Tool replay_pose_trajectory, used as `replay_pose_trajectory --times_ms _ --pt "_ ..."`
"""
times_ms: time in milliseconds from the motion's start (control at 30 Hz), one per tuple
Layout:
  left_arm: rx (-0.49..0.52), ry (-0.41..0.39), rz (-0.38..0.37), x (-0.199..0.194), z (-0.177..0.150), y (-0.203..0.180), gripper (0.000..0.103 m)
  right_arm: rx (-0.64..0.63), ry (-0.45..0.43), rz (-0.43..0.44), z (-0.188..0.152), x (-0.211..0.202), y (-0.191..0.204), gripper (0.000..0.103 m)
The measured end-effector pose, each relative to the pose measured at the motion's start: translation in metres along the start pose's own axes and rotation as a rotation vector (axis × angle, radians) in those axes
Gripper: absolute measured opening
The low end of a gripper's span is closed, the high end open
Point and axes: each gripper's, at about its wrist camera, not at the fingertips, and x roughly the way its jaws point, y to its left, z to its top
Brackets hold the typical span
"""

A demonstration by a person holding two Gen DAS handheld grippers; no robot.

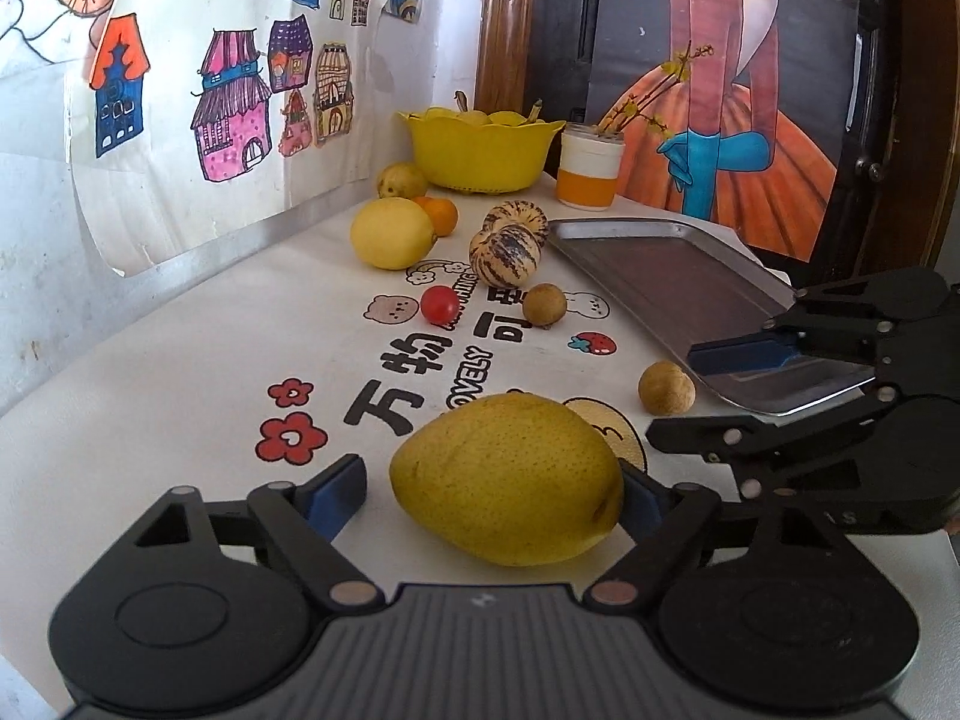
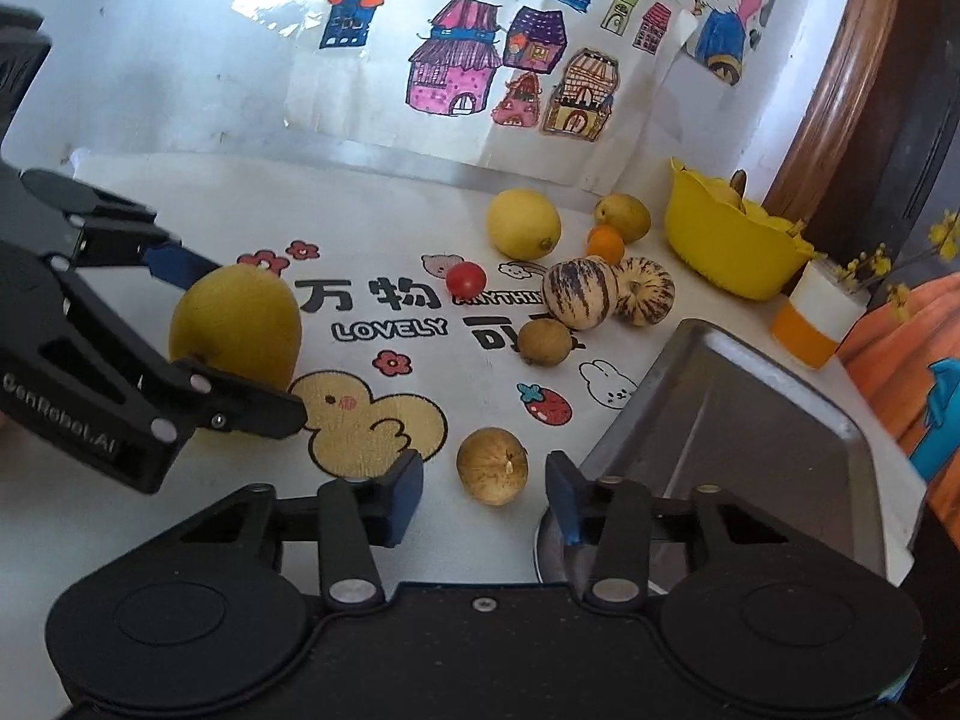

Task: Organize fruits
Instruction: 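Grasp the large yellow pear with the left tool while the right tool grasps a small brown fruit, then carry the pear with the left tool while the right tool carries the brown fruit over the metal tray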

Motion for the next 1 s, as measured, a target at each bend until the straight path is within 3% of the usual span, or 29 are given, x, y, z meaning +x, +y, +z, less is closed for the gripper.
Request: replay_pose_trajectory --times_ms 133,300,600,800,1000 --pt "0.001 0.007 -0.020 0.000 0.002 -0.002 0.079 0.028 0.012 0.000 0.002 0.005 -0.002 0.040" --pt "0.006 0.007 -0.014 0.001 0.003 -0.004 0.079 0.061 0.021 -0.003 0.002 0.007 -0.003 0.029" --pt "-0.051 0.018 -0.039 0.002 0.013 -0.001 0.079 0.081 -0.019 0.005 0.002 -0.005 -0.002 0.029" --pt "-0.026 -0.038 -0.056 0.001 0.047 -0.005 0.079 0.221 -0.088 0.049 0.018 -0.036 -0.035 0.029" --pt "-0.049 -0.106 -0.117 0.013 0.101 -0.008 0.079 0.327 -0.137 0.004 0.047 -0.059 -0.097 0.029"
